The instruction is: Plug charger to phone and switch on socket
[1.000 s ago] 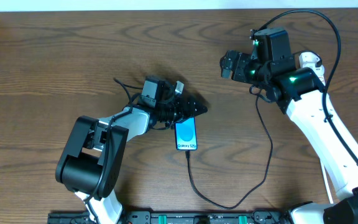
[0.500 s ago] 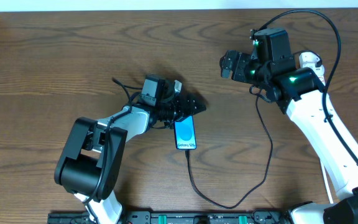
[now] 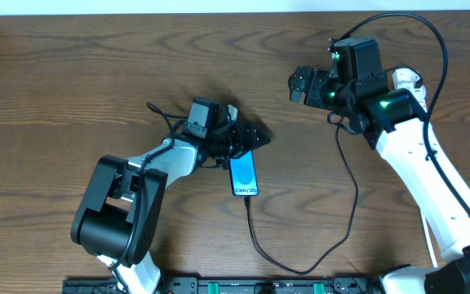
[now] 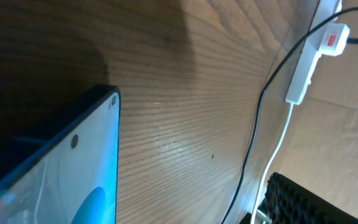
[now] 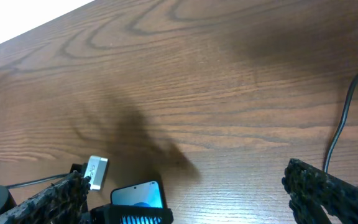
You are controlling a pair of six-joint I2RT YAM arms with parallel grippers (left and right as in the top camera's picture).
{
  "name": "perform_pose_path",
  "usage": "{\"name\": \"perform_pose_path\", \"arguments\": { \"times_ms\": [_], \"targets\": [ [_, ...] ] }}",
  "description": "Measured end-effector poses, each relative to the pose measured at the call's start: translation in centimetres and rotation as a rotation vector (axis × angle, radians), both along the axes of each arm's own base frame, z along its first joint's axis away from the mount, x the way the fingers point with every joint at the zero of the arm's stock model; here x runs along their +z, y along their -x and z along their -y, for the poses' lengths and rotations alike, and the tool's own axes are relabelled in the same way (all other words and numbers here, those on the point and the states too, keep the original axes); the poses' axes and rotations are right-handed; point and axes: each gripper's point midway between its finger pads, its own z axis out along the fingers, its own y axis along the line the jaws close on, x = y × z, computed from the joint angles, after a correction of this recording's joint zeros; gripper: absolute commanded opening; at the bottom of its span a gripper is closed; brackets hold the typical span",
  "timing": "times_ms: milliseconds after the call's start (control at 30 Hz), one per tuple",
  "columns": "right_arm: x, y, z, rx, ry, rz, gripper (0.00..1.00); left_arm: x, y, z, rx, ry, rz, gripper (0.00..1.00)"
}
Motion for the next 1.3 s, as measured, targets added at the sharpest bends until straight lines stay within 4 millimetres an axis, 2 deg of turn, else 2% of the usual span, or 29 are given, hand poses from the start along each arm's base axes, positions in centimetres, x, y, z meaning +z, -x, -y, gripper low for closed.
{"name": "perform_pose_path", "arguments": {
  "times_ms": [1300],
  "targets": [
    [0.00, 0.00, 0.00, 0.000, 0.000, 0.000, 0.99, -0.28, -0.36, -0.93, 0.116, -0.049, -0.094, 0.90]
  ]
}}
